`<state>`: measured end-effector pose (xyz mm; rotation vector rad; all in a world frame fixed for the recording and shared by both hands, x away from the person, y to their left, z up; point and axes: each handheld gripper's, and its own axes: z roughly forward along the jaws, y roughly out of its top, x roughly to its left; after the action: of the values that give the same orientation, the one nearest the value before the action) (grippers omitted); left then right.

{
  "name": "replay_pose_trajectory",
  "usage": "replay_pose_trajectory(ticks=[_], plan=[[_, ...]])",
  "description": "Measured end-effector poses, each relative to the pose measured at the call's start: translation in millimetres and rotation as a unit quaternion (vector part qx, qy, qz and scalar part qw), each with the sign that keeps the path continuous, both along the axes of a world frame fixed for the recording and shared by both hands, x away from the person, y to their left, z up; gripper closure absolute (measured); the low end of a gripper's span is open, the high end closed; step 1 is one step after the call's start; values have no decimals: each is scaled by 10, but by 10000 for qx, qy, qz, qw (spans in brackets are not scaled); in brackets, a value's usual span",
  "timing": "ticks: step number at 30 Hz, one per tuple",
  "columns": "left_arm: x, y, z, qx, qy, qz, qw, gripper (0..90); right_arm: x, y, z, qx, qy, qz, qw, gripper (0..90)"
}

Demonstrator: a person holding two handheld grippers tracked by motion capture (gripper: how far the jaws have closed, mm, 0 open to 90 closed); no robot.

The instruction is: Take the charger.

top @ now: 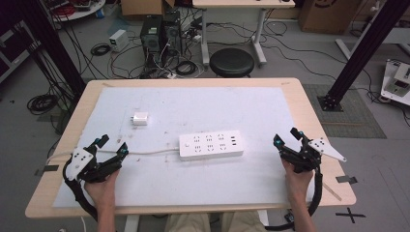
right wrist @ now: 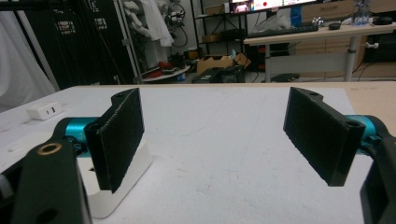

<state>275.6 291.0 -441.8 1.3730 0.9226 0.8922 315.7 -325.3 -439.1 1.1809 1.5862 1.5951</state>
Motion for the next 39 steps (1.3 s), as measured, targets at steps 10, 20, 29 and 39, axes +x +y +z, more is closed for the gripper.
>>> replay_pose_trajectory(ticks=[10, 20, 29, 39], plan=[[14, -27, 4, 71, 95, -34, 9999, 249, 5, 102, -1, -467, 7, -90, 9989, 209], [56, -41, 22, 90, 281, -33, 9996, 249, 12, 100, -1, -427, 65, -75, 9990, 208], [103, -33, 133, 145, 456, -355, 9982, 252, 10, 108, 0, -443, 74, -65, 9990, 208], [358, -94, 403, 857, 985, -1067, 9857, 252, 6, 110, 0, -434, 99, -69, 9990, 209]])
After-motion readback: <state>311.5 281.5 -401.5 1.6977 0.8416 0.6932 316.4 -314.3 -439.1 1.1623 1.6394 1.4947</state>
